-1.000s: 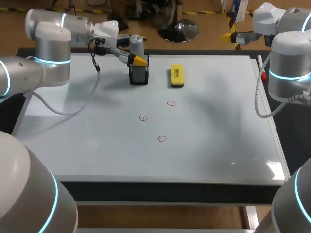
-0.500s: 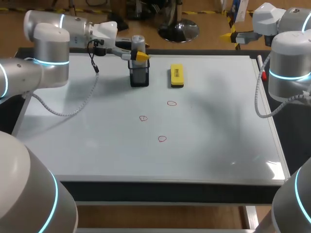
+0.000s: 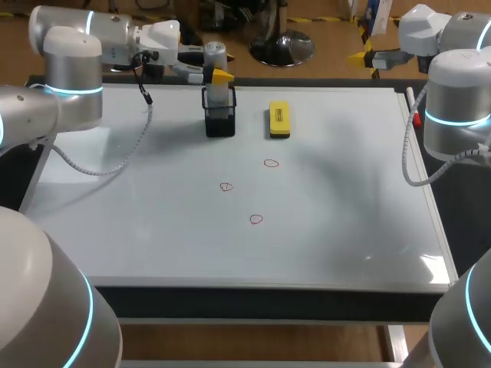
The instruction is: Pick up the inspection probe, press it on each red-marked spot on the whiteboard one by one, put down the probe, pick up the eraser, and wipe off all the red marks.
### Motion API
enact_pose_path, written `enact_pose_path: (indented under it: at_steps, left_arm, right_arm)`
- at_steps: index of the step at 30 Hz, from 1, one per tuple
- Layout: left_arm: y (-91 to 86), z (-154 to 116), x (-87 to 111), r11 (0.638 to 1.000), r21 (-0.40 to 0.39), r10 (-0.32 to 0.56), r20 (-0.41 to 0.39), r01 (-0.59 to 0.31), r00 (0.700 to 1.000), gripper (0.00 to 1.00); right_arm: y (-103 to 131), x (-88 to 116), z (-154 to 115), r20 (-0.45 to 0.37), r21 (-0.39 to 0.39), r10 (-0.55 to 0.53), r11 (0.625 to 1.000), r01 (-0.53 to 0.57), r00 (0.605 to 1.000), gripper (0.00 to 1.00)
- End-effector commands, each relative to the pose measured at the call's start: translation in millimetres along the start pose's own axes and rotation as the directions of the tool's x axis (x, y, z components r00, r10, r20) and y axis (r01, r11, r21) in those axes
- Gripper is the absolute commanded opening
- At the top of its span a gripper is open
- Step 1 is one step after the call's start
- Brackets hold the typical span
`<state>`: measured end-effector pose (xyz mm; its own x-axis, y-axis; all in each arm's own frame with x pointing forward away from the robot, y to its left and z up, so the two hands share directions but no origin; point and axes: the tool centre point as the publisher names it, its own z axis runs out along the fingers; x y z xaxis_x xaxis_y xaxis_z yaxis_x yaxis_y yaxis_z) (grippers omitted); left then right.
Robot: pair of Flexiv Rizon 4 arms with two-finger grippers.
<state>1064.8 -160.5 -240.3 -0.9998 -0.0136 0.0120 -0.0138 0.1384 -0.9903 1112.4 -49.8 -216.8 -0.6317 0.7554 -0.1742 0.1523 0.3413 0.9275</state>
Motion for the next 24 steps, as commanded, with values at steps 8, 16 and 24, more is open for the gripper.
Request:
enact_pose_path:
  at_steps: [8, 16, 24]
  left_arm:
    - [-30.7, -3, 1.3, 1.0, -0.025, -0.018, -0.045, 0.017, 0.999, 0.0]
    - [-49.5, -8, 2.6, 0.999, -0.039, -0.016, -0.048, 0.014, 0.999, 0.0]
    - [-70.9, -22, 6.7, 1.0, 0.001, 0.005, -0.039, -0.005, 0.999, 0.0]
  right_arm:
    - [0, 0, 0, -0.001, 0.0, 0.0, 1.0, 0.0, 1.0, 1.0]
    - [0, 0, 0, -0.001, 0.0, 0.0, 1.0, 0.0, 1.0, 1.0]
    - [0, 0, 0, -0.001, 0.0, 0.0, 1.0, 0.0, 1.0, 1.0]
